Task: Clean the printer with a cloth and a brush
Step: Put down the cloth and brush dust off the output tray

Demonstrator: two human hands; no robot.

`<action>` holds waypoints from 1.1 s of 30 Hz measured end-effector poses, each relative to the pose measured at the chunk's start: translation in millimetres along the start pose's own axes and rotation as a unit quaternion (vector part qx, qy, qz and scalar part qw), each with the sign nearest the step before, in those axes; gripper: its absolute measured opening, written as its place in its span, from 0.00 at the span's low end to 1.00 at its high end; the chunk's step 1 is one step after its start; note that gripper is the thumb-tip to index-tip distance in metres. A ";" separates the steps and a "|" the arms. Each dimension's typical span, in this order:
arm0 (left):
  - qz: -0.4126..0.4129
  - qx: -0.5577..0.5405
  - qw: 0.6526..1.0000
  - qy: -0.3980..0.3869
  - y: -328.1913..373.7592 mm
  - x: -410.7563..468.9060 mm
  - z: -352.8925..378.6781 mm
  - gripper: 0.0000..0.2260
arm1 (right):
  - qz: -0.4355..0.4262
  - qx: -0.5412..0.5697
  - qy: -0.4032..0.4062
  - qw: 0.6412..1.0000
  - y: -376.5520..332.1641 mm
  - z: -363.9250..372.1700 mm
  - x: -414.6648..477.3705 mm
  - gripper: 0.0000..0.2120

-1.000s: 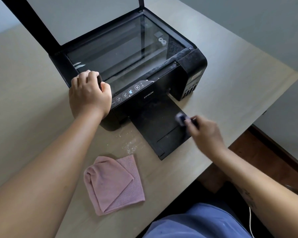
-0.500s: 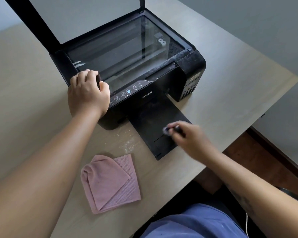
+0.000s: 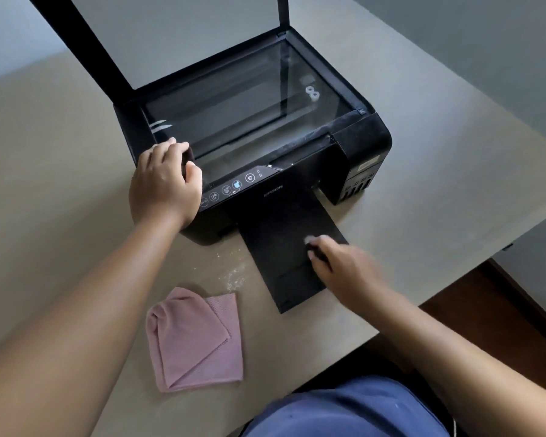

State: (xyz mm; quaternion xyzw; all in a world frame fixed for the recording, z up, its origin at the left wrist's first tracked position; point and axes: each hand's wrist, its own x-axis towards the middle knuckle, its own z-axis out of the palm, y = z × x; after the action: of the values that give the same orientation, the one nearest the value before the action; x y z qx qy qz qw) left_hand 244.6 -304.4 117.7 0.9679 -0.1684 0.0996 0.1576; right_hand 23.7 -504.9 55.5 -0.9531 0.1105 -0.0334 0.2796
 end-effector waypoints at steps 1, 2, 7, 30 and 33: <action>0.001 0.000 1.000 -0.001 0.5 -0.9 -0.3 0.18 | -0.046 0.015 -0.085 0.995 -7.7 3.4 -4.5 0.11; 0.000 0.001 1.000 -0.004 1.4 -1.4 -1.0 0.19 | -0.062 0.033 -0.141 0.988 -10.9 5.5 -6.4 0.11; -0.012 0.021 0.999 -0.025 6.4 0.7 -2.4 0.22 | -0.063 -0.006 0.000 0.998 26.8 -4.2 16.7 0.13; -0.079 0.030 0.995 -0.054 16.2 -5.9 -3.9 0.22 | -0.228 0.001 -0.164 0.960 36.6 -22.0 64.3 0.20; -0.047 0.068 0.995 -0.055 15.8 -9.9 -9.2 0.22 | -0.247 0.032 -0.214 0.944 39.6 -20.3 64.7 0.19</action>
State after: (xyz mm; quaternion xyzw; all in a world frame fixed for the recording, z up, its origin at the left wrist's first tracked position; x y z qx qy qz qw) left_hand 228.5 -312.6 128.1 0.9872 -0.1244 0.0501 0.0869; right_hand 76.6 -562.9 51.3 -0.9256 -0.1923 0.0994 0.3104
